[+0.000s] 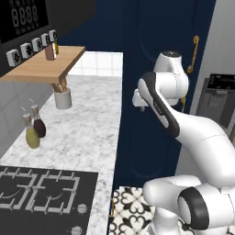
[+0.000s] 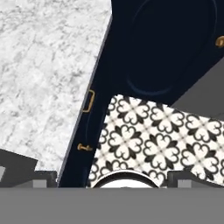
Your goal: Take a straw from the drawer in front and place it inside the glass cup on the dining counter.
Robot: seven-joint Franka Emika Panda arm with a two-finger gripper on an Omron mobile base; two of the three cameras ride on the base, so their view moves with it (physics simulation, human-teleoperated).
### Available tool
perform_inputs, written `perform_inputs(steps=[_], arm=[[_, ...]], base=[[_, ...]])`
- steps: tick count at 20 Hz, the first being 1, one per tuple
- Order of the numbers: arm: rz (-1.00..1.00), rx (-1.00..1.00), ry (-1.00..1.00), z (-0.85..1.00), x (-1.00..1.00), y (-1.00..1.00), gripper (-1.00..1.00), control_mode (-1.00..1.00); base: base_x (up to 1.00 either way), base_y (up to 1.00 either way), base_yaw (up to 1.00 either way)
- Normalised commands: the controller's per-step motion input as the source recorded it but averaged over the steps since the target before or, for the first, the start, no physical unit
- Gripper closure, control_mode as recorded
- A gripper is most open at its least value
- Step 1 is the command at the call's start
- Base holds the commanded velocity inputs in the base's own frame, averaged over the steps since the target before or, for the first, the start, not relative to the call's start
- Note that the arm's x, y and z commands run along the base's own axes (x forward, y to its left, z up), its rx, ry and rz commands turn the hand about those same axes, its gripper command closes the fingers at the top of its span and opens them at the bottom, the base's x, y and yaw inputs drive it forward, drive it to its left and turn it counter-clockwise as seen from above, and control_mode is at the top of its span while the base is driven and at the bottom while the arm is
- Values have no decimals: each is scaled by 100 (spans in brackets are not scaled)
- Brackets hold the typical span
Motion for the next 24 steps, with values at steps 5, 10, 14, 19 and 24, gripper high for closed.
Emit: perform_inputs(steps=[5,10,14,19,24], arm=[[-26,43,-2,0,-13,-33,-100,-100],[-13,53,-5,-17,-11,-100,-100,-100],[-2,52,-6,-56,-1,-77,-100,-100],[0,47,-3,-87,3,-44,-100,-100],[6,32,-2,-99,20,0,-100,-100]], base=[[0,0,0],[0,0,0],[0,0,0],[0,0,0],[0,0,0]])
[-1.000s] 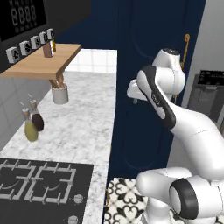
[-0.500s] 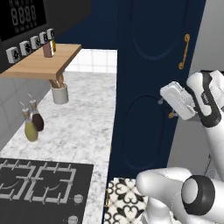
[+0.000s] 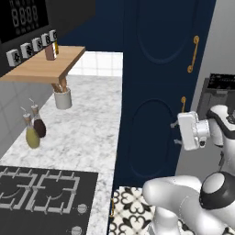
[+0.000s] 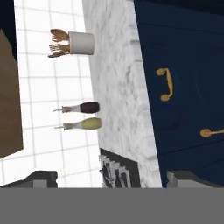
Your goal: Take a straw from the drawer in front and place it inside the glass cup on the dining counter.
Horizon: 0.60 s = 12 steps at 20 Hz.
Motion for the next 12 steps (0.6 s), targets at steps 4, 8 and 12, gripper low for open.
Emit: perform_inputs(steps=[4,8,12], arm=[[14,19,-3,-86,39,6,-100,-100],[20,8,-2,-66,45,33,-100,-100],[21,0,-7,-54,38,50,-100,-100]], base=[[0,0,0],[0,0,0],[0,0,0]])
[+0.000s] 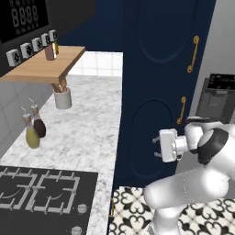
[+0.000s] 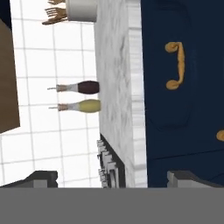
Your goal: Take a straw from the drawer in front and place it inside the glass cup on the dining counter.
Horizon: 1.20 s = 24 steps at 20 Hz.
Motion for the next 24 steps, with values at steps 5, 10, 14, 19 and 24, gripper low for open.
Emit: perform_inputs(steps=[5,10,14,19,24], arm=[[18,0,-4,-50,35,44,-100,-100],[8,0,-8,-40,25,46,-100,-100],[0,0,-14,-33,9,52,-100,-100],[0,0,-12,-28,11,48,-100,-100],[0,0,-9,-15,27,36,-100,-100]], base=[[0,0,0],[0,0,0],[0,0,0],[0,0,0],[0,0,0]])
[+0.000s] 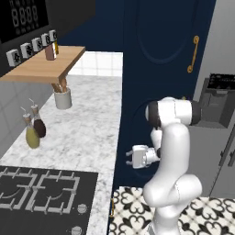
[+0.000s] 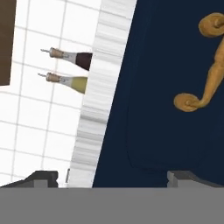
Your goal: Take a straw from the drawer in front and place it inside the glass cup on the dining counter.
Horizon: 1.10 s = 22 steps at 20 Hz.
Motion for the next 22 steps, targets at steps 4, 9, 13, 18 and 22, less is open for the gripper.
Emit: perform_inputs(steps=[4,9,13,18,22], arm=[[0,0,-8,-15,39,27,-100,-100],[0,0,-1,-33,33,19,-100,-100],[0,0,0,-37,22,2,-100,-100],[-1,0,0,-40,28,0,-100,-100],[-4,0,0,-24,38,1,-100,-100]], base=[[0,0,0],[0,0,0],[0,0,0],[0,0,0],[0,0,0]])
